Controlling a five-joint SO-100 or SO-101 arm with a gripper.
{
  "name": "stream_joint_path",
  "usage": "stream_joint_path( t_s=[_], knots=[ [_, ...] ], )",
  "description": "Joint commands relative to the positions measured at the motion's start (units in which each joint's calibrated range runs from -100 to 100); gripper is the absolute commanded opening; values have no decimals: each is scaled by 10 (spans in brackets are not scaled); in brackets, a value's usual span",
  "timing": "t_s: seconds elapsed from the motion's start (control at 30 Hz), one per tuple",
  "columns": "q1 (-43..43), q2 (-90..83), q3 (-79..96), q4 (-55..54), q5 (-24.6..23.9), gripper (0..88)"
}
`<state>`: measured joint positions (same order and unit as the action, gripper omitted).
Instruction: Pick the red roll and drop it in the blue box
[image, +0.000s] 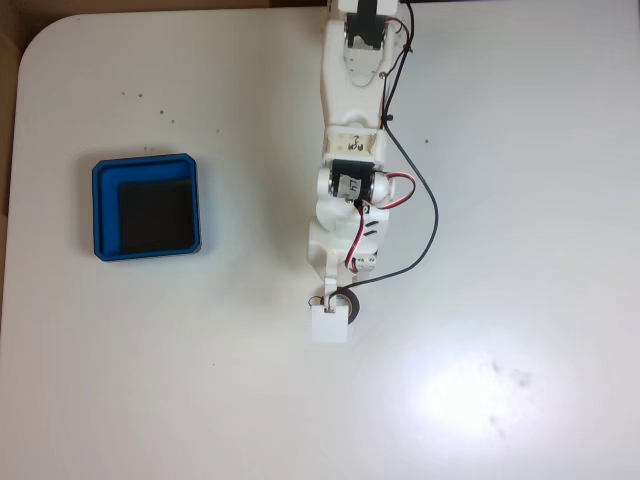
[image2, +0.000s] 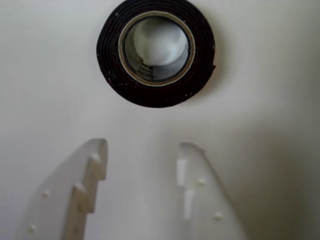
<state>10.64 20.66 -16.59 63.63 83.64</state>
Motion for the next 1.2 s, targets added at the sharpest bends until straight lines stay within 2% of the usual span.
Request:
stream_joint_path(
  t_s=[0.0, 0.33, 0.6, 1.17],
  knots=[
    [-2, -6, -43, 4, -12, 175],
    [-12, 84, -112, -32, -14, 180],
    [-18, 85, -121, -33, -14, 212],
    [-17, 119, -122, -79, -12, 213]
  ],
)
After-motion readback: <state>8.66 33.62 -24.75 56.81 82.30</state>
